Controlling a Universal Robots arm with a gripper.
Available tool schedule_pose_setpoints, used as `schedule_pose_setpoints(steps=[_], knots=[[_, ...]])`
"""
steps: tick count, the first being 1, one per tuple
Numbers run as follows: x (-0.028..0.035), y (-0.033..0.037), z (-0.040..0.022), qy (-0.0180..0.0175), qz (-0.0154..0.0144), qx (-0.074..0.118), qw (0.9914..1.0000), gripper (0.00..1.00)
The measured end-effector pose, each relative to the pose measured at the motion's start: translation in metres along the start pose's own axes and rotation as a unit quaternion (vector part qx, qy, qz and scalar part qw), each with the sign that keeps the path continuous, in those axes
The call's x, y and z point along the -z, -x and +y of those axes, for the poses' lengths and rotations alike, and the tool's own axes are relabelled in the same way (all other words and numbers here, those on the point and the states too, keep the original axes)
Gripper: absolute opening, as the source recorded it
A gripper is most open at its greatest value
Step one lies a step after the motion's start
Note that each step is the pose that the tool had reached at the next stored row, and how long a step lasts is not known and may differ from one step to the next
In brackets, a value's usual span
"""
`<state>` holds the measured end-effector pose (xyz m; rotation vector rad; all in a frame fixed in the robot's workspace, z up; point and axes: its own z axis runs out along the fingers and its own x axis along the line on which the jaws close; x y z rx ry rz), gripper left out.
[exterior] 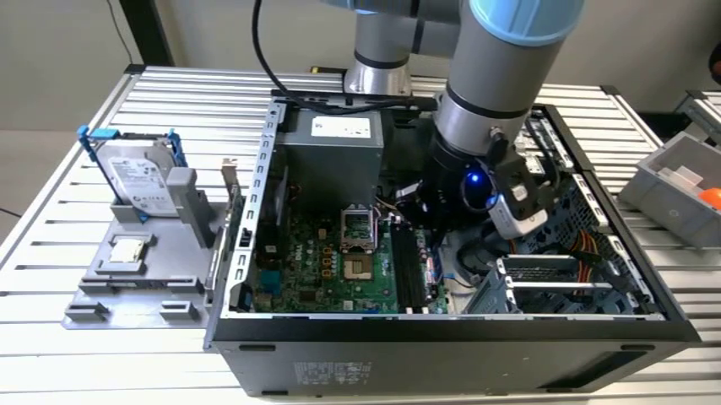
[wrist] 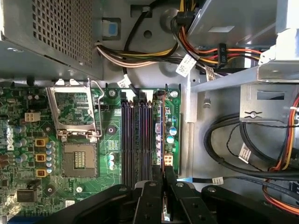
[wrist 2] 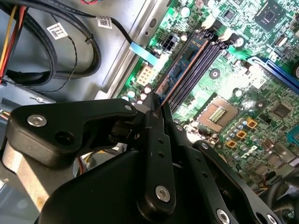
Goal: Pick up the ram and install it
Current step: 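Insert the ram into the slot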
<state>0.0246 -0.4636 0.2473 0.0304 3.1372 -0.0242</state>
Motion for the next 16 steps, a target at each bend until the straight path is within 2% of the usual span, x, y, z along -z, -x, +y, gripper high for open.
schedule_pose_setpoints(steps=[10,16], knots=[[-0.0095,0.0,-0.0017,-0.0002,0.0003,0.0,1.0,0.0],[-0.01,0.0,-0.0018,-0.0002,0.0005,0.0,1.0,0.0]])
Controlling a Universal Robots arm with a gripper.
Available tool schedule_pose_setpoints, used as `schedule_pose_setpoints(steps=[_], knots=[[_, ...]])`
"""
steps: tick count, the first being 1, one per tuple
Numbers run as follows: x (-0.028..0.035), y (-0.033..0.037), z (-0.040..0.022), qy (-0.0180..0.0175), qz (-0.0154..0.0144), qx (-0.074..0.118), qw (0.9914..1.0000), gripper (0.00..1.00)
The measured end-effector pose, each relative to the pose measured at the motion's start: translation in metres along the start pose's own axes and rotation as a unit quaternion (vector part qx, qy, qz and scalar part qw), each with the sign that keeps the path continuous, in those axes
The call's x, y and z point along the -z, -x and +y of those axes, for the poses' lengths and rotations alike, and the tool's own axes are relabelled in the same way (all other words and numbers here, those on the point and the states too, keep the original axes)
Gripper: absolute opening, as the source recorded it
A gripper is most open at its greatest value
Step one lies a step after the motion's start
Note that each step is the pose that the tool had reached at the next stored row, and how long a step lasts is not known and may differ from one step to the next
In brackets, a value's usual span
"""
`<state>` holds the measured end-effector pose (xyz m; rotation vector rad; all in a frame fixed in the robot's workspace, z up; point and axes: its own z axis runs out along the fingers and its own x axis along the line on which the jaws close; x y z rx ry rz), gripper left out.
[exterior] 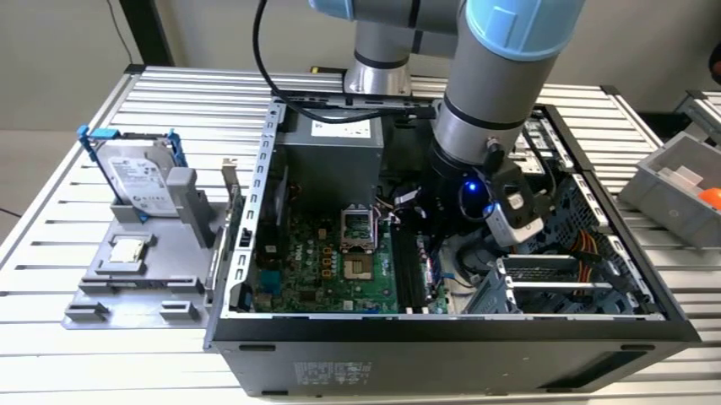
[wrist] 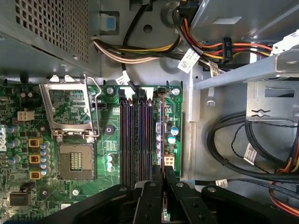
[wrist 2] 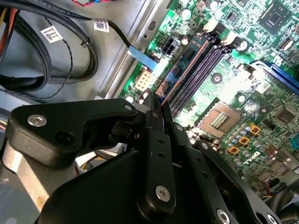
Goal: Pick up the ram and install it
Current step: 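Insert the ram into the slot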
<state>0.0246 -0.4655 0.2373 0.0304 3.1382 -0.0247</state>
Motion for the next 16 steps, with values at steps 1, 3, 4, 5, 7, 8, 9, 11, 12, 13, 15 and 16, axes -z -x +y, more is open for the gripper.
schedule_pose_setpoints(steps=[1,3,4,5,7,8,9,11,12,13,15,16], knots=[[-0.0004,0.0,-0.0001,0.0001,0.0,0.0,1.0,0.0],[-0.0009,0.0,-0.0007,0.0,0.0,0.0,1.0,0.0],[-0.0011,0.0,-0.001,0.0,0.0,0.0,1.0,0.0],[-0.0013,0.0,-0.0013,0.0001,0.0,0.0,1.0,0.0],[-0.0018,0.0,-0.0018,0.0001,0.0,0.0,1.0,0.0],[-0.002,0.0,-0.002,0.0001,0.0,0.0,1.0,0.0],[-0.0022,-0.0001,-0.0021,0.0,0.0,0.0,1.0,0.0],[-0.0025,-0.001,-0.0025,0.0,0.0,0.001,1.0,0.0],[-0.0026,-0.0016,-0.0028,-0.0001,0.0,0.001,1.0,0.0],[-0.0029,-0.0022,-0.003,0.0,0.0,0.001,1.0,0.0],[-0.0034,-0.0029,-0.0035,0.0,0.0,0.001,1.0,0.0],[-0.0036,-0.0032,-0.0038,0.0,0.0,0.001,1.0,0.0]])
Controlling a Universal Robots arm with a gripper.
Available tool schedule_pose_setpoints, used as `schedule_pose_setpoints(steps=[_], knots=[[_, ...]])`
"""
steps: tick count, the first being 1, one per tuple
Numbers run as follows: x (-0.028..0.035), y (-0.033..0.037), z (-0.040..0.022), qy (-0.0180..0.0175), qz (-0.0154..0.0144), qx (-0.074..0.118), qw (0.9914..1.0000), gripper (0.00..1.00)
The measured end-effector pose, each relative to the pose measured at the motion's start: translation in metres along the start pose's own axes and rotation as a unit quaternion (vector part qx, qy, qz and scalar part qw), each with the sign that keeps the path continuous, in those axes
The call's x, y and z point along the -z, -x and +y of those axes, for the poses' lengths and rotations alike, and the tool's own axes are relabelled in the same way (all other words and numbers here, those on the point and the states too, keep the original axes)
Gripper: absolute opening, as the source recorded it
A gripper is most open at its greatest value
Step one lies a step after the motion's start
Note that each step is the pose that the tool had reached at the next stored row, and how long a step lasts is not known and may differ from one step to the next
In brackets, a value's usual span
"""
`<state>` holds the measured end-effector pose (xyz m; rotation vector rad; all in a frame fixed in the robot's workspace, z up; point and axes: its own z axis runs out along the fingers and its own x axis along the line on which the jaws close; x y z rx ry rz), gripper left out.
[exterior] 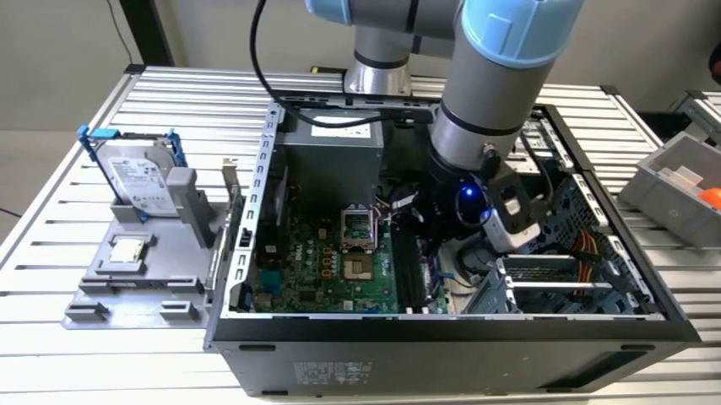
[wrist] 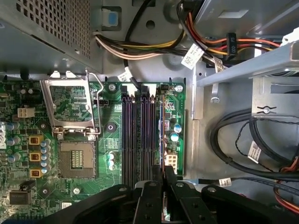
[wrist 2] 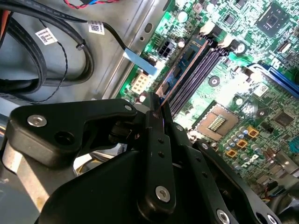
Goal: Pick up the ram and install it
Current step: 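Insert the ram into the slot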
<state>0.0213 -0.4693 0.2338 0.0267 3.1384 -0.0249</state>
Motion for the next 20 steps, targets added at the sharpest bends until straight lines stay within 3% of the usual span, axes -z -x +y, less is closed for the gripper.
schedule_pose_setpoints(steps=[20], knots=[[-0.0082,-0.0053,-0.0029,-0.0005,0.0009,0.001,1.0,0.0]])
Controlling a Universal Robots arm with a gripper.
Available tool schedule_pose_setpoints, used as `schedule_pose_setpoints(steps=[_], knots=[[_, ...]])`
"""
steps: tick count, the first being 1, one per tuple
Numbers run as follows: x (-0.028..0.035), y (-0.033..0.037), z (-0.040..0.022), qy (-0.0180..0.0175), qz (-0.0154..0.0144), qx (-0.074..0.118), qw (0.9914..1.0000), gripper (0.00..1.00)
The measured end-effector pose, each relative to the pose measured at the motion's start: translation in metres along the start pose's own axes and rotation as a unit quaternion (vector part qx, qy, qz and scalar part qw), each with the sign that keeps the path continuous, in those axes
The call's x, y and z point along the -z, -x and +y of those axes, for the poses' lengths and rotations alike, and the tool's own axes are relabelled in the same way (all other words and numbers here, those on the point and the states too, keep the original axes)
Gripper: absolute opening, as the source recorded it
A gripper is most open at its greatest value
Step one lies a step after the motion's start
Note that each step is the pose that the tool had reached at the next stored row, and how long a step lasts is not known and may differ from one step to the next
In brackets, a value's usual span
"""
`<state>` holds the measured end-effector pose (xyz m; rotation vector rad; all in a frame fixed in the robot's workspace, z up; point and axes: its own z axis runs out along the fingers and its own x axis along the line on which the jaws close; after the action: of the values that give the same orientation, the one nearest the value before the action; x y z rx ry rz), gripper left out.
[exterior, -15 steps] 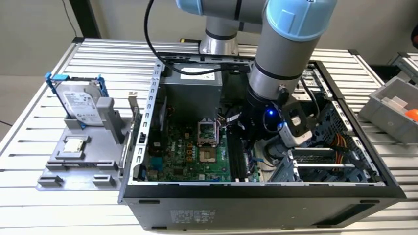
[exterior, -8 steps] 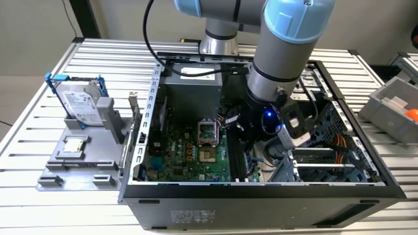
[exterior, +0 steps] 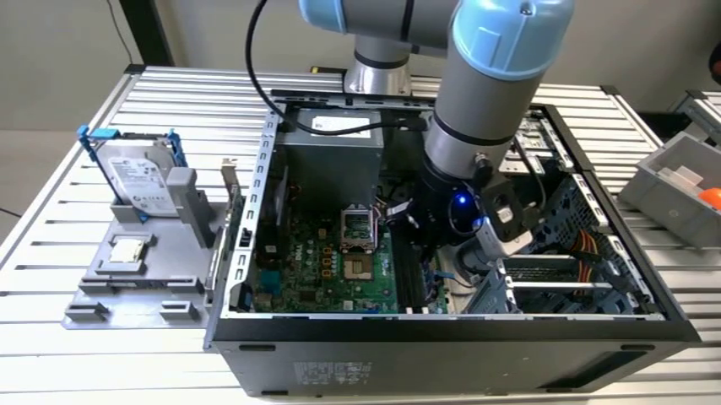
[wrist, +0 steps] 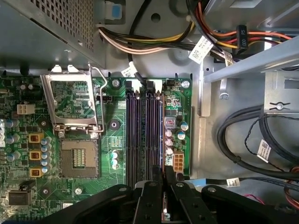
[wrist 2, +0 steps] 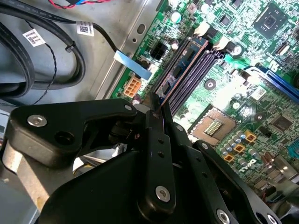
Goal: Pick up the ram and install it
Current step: 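Insert the ram into the slot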
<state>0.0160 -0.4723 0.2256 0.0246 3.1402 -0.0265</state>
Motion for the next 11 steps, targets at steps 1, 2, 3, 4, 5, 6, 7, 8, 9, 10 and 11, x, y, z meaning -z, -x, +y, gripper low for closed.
schedule_pose_setpoints(steps=[1,2,3,4,5,6,7,8,9,10,11], knots=[[-0.0006,-0.0001,0.0001,0.0001,0.0001,0.0,1.0,0.0],[-0.001,-0.0001,0.0001,0.0001,0.0002,0.0,1.0,0.0],[-0.0013,-0.0002,0.0,-0.0001,0.0003,0.0,1.0,0.0],[-0.0014,-0.0003,0.0,-0.0002,0.0004,0.0,1.0,0.0],[-0.0018,-0.0004,0.0,-0.0001,0.0005,0.0,1.0,0.0],[-0.0023,-0.0004,0.0001,0.0,0.0005,0.0,1.0,0.0],[-0.0029,-0.0004,0.0001,0.0,0.0005,0.0,1.0,0.0],[-0.0037,-0.0004,0.0001,0.0,0.0005,0.0,1.0,0.0],[-0.0043,-0.0004,0.0001,-0.0001,0.0006,0.0,1.0,0.0],[-0.0047,-0.0004,0.0001,-0.0001,0.0006,0.0,1.0,0.0],[-0.005,-0.0004,0.0001,-0.0001,0.0006,0.0,1.0,0.0]])
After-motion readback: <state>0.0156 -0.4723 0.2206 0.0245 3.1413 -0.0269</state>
